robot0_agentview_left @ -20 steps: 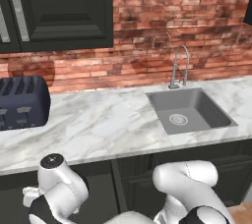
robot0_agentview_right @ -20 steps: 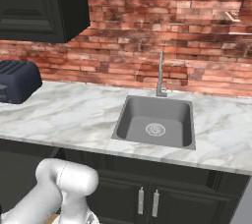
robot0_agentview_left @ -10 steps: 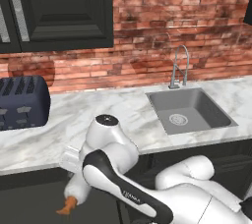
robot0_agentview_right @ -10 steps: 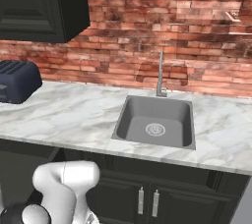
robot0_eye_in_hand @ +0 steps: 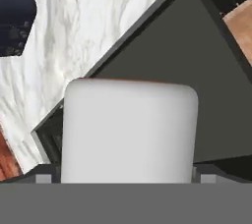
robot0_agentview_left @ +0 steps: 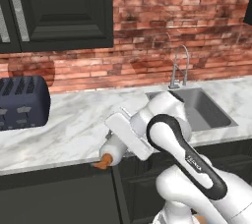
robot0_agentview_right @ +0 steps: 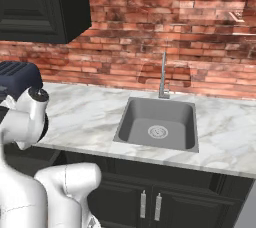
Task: Restock the sink supplies by placing the sponge and soap dispenser on the counter and next to the sink. Make sure the soap dispenser is upright.
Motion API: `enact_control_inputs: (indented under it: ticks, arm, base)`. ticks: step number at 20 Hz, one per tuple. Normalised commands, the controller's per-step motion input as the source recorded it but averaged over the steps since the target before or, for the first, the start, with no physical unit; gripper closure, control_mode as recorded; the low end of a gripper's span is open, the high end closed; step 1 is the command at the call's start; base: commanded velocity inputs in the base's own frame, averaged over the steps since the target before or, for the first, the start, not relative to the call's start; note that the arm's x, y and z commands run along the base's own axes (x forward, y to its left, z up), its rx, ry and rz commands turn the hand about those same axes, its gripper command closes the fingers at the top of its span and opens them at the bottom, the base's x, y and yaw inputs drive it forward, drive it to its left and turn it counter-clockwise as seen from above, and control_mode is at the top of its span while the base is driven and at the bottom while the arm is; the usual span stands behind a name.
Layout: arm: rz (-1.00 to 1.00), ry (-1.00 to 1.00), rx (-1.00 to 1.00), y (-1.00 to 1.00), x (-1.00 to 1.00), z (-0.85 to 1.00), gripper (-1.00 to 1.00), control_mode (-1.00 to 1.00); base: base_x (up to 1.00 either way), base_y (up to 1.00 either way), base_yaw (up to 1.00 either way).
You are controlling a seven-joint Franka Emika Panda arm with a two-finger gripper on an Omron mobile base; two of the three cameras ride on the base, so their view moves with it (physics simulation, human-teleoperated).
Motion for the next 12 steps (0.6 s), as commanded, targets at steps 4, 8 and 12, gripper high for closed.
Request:
enact_control_inputs:
  ticks: [4, 8, 12]
  arm:
    - [-0.09, 0.12, 0.44, -1.0, 0.64, 0.54, 1.0, -1.0]
    - [-0.07, 0.21, 0.46, -1.0, 0.69, 0.14, 1.0, -1.0]
    - [-0.03, 0.26, 0.43, -0.98, 0.68, 0.0, 1.0, -1.0]
  base:
    - [0.0, 0.0, 0.0]
    - [0.0, 0.0, 0.0]
    - [0.0, 0.0, 0.0]
